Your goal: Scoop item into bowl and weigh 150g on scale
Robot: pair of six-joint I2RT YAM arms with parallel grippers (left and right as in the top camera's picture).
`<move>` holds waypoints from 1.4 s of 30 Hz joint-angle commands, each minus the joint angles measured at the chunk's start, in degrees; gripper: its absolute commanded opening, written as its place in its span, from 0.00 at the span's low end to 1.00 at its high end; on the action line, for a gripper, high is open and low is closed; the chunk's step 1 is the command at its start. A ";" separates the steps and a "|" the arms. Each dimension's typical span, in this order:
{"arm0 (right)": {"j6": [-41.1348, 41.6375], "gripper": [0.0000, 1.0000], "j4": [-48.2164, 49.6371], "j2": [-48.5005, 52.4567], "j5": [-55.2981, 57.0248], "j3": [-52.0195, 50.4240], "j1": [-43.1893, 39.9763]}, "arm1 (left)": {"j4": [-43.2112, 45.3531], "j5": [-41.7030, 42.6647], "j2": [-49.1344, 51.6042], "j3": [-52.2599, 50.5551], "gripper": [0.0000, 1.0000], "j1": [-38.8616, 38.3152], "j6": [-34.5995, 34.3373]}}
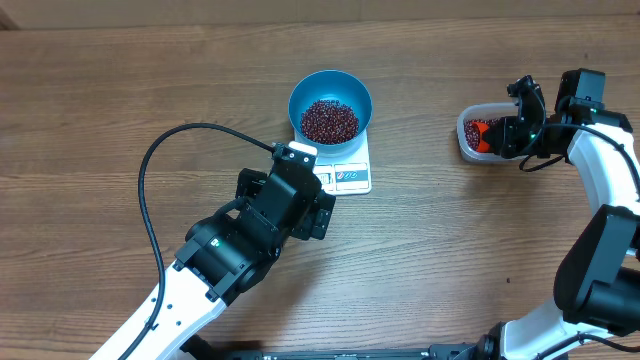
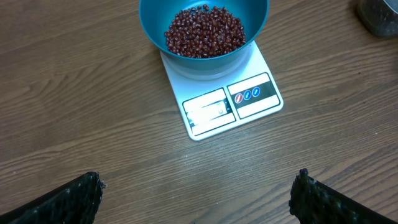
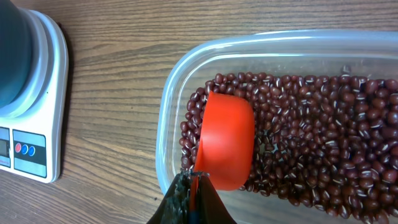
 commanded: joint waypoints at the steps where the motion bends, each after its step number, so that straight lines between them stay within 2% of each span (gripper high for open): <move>1: 0.24 0.04 0.66 0.26 -2.56 -0.98 0.13 | 0.02 -0.20 0.20 -0.24 0.99 0.57 0.46; 8: 10.21 0.04 2.60 0.26 3.32 -0.98 0.13 | 0.02 -0.20 0.20 -0.24 0.99 0.57 0.48; 22: 13.81 0.04 2.43 0.48 3.02 -0.98 -1.73 | 0.02 -0.20 0.20 -0.24 0.99 0.57 0.48; 42: 15.26 0.04 2.21 7.43 -0.04 -0.98 -3.30 | 0.02 -0.20 0.20 -0.24 0.99 0.57 0.48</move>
